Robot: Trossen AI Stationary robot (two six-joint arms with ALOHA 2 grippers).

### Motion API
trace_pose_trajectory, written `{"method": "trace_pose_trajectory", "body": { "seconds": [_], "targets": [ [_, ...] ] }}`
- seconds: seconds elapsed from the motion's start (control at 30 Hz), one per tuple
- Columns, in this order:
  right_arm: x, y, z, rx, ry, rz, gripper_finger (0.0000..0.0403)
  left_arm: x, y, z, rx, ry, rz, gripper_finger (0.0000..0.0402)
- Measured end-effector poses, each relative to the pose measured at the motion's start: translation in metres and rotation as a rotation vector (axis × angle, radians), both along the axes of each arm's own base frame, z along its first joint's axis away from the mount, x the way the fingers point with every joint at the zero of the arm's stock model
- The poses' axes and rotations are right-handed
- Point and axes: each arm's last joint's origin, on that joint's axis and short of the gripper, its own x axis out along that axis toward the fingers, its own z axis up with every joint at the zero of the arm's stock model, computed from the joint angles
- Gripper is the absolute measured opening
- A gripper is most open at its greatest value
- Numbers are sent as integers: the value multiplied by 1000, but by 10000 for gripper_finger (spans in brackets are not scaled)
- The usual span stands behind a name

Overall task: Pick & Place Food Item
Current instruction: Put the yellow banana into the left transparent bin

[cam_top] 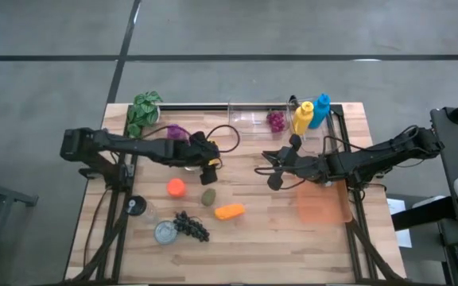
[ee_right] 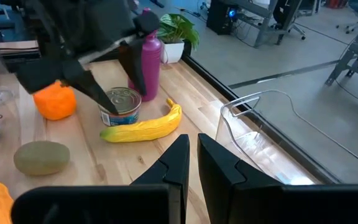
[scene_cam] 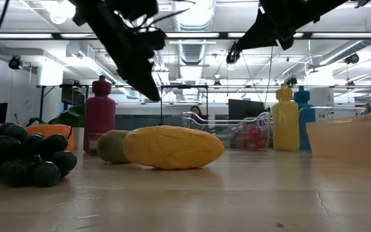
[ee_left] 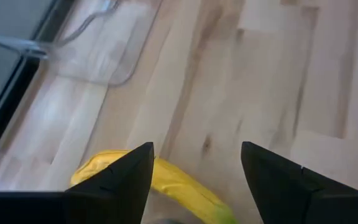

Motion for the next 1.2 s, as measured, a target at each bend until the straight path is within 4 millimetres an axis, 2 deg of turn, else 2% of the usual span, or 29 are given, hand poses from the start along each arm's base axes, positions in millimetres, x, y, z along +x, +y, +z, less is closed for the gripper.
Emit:
{"method": "trace_pose_trajectory", "body": {
  "seconds": [0.23, 0.5, 0.93, 1.2],
  "targets": [
    [0, 0, 0, -4, 3, 1, 29, 14, 21, -7, -54, 27, 138, 226],
    [0, 0, -1, -7, 10, 3, 29, 10, 44, -11, -105, 7, 290, 213],
    [0, 0, -1, -17, 18, 7, 29, 9, 45, -12, -148, -25, 367, 211],
    [0, 0, -1, -22, 21, 9, 29, 1, 44, -30, -174, -21, 414, 199]
  ]
}}
